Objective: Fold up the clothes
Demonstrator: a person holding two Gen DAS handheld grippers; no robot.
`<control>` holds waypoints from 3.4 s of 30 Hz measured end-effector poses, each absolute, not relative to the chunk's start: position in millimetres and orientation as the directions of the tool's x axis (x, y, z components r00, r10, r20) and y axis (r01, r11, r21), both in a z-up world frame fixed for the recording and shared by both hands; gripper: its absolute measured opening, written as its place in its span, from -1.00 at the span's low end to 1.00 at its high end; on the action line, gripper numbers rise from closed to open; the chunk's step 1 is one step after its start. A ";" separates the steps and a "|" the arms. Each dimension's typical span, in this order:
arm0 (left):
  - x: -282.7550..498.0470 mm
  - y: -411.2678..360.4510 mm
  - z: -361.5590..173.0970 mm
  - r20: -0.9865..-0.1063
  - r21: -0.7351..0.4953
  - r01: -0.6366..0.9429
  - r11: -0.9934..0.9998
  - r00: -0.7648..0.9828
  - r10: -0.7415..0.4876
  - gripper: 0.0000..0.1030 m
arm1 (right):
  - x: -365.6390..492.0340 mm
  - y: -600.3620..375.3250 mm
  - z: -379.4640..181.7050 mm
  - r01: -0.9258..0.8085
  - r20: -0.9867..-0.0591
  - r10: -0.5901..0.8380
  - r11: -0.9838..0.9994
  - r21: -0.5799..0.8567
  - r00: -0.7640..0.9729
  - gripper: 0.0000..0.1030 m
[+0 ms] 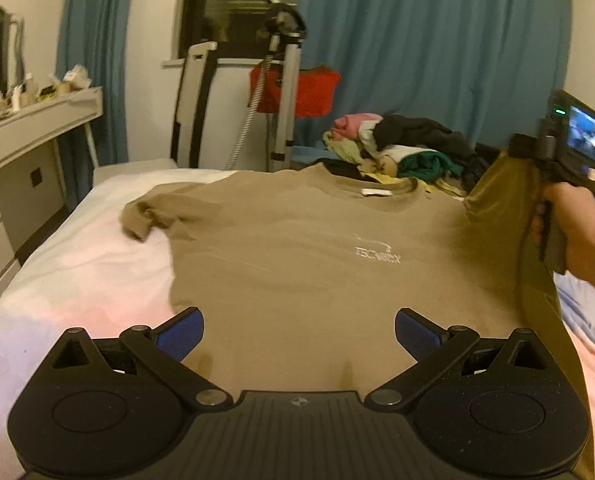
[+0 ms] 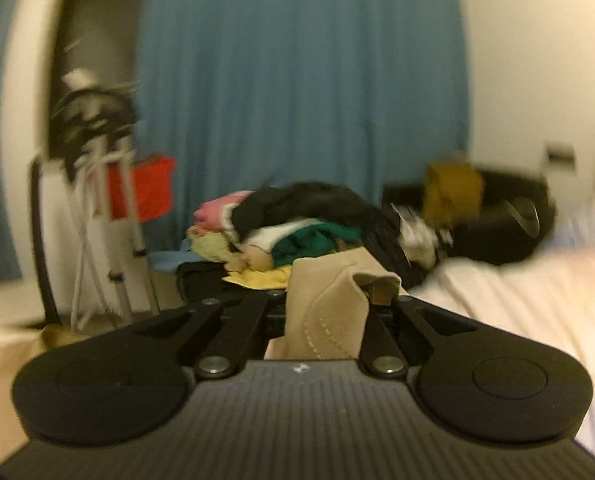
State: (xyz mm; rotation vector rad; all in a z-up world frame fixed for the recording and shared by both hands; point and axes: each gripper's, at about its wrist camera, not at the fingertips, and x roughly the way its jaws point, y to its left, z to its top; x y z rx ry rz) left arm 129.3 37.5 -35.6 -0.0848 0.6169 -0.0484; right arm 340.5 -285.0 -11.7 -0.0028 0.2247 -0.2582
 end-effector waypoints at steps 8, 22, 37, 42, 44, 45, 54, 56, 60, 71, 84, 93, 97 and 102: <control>139.1 71.8 -45.4 -0.587 -0.153 -0.092 0.984 0.809 -0.016 0.99 | 384.9 -118.9 -68.6 0.006 -0.357 -0.134 0.941 -0.338 0.924 -0.89; 128.4 74.2 -43.9 -0.593 -0.192 -0.098 0.977 0.804 -0.036 0.99 | 335.4 -135.7 -37.1 -0.185 -0.484 0.190 0.981 0.059 0.854 0.87; 72.0 25.3 -27.0 -0.607 -0.205 0.094 0.974 0.769 -0.202 0.90 | 41.9 -256.3 -10.4 0.030 -0.419 0.101 0.955 0.294 0.902 0.87; 45.4 -20.3 -24.3 -0.630 -0.190 0.221 0.956 0.720 -0.292 0.80 | -0.8 -286.5 -23.0 0.125 -0.442 0.032 0.938 0.322 0.897 0.87; 41.6 -43.5 -30.4 -0.660 -0.213 0.257 0.943 0.674 -0.333 0.75 | -13.4 -293.7 -16.7 0.146 -0.405 -0.007 0.939 0.313 0.914 0.87; 39.8 -55.1 -33.5 -0.674 -0.225 0.274 0.935 0.649 -0.353 0.69 | -20.5 -297.7 -13.3 0.158 -0.378 -0.029 0.936 0.315 0.925 0.87; 15.4 -157.2 -62.0 -0.744 -0.323 0.427 0.845 0.438 -0.505 0.27 | -44.2 -347.1 -10.3 0.275 -0.295 -0.172 0.894 0.353 0.940 0.87; 8.4 -178.1 -74.0 -0.755 -0.333 0.467 0.819 0.388 -0.528 0.13 | -47.5 -358.8 -12.0 0.294 -0.291 -0.190 0.880 0.373 0.938 0.87; 4.4 -199.3 -99.9 -0.787 -0.294 0.496 0.817 0.360 -0.502 -0.03 | -51.2 -375.7 -17.3 0.303 -0.293 -0.186 0.852 0.428 0.938 0.87; 10.8 -150.2 -69.6 -0.708 -0.473 0.416 0.776 0.345 -0.616 -0.99 | -54.8 -369.2 -20.6 0.273 -0.283 -0.159 0.861 0.429 0.946 0.87; 35.4 31.7 -57.6 -0.718 -0.606 0.067 0.793 0.384 -0.581 -0.98 | -35.2 -348.0 -27.9 0.200 -0.356 -0.048 0.893 0.403 0.933 0.87; 55.4 47.9 -77.5 -0.729 -0.628 -0.007 0.778 0.356 -0.585 -0.11 | 4.0 -305.2 -75.2 0.027 -0.562 0.301 0.865 0.500 0.771 0.87; 56.8 43.5 -83.3 -0.747 -0.597 0.021 0.802 0.350 -0.566 -0.02 | 5.9 -289.4 -78.8 0.031 -0.591 0.277 0.889 0.456 0.758 0.87; 55.7 28.3 -92.4 -0.747 -0.599 0.063 0.798 0.315 -0.586 -0.37 | -3.7 -294.9 -68.3 0.073 -0.557 0.202 0.899 0.432 0.805 0.87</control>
